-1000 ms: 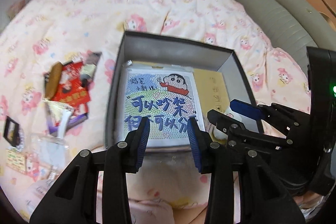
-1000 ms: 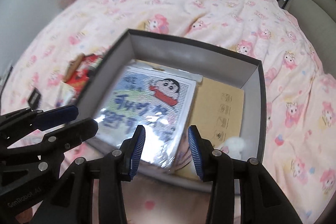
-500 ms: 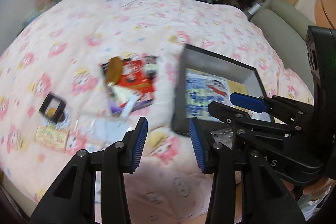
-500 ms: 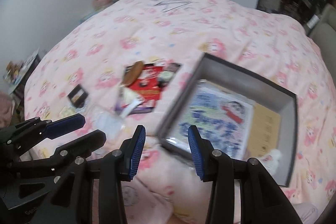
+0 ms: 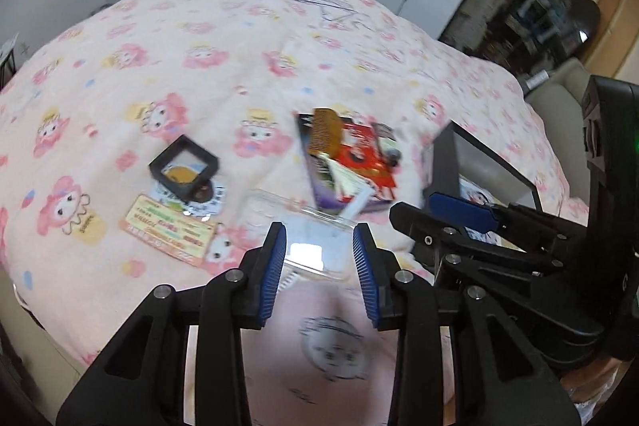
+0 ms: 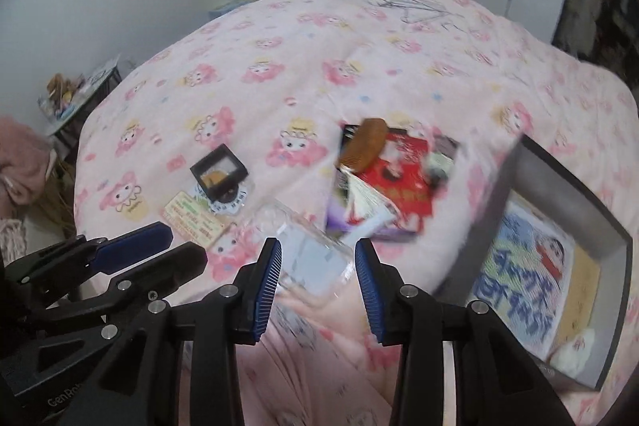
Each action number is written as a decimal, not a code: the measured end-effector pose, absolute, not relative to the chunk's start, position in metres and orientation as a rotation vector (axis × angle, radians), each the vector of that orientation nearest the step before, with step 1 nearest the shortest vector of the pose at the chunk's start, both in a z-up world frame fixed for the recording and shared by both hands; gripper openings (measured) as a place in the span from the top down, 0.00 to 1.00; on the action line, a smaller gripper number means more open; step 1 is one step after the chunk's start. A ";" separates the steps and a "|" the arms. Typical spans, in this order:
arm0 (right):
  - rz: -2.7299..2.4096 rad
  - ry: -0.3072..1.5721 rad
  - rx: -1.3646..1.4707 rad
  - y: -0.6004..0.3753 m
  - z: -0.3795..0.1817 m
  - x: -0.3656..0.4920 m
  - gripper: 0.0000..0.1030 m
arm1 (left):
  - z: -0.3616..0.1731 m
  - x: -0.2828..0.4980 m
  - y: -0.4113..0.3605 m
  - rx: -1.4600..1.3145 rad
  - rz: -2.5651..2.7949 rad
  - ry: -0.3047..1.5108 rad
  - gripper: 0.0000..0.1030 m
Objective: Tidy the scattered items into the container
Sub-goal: 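Withdraw the left gripper from the box toward the black square frame, then grasp the black square frame with the left gripper and lift it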
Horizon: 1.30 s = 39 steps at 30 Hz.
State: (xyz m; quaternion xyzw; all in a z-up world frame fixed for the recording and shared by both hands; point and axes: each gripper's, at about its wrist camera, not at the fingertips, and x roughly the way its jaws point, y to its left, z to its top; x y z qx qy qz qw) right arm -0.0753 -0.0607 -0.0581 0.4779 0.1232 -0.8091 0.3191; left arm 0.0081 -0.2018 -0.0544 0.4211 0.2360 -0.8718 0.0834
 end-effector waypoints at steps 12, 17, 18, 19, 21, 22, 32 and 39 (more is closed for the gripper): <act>-1.918 0.326 1.411 -0.126 -0.114 -0.107 0.65 | -0.113 -0.006 -0.266 1.273 -2.488 0.906 0.75; -1.771 0.228 1.483 -0.142 -0.137 -0.127 0.64 | -0.137 -0.015 -0.297 1.231 -2.405 1.003 0.74; -1.745 0.210 1.501 -0.146 -0.142 -0.131 0.64 | -0.144 -0.017 -0.306 1.218 -2.375 1.029 0.74; -1.735 0.213 1.510 -0.153 -0.147 -0.135 0.64 | -0.152 -0.018 -0.315 1.206 -2.335 1.044 0.74; -1.747 0.257 1.496 -0.167 -0.153 -0.142 0.64 | -0.163 -0.020 -0.329 1.180 -2.283 1.070 0.74; -1.748 0.274 1.490 -0.174 -0.155 -0.145 0.64 | -0.169 -0.021 -0.335 1.168 -2.262 1.092 0.74; -1.774 0.241 1.458 -0.217 -0.177 -0.174 0.65 | -0.199 -0.035 -0.358 1.129 -2.197 1.161 0.74; -1.651 0.246 1.525 -0.238 -0.198 -0.175 0.84 | -0.197 -0.037 -0.349 1.228 -2.210 1.115 0.81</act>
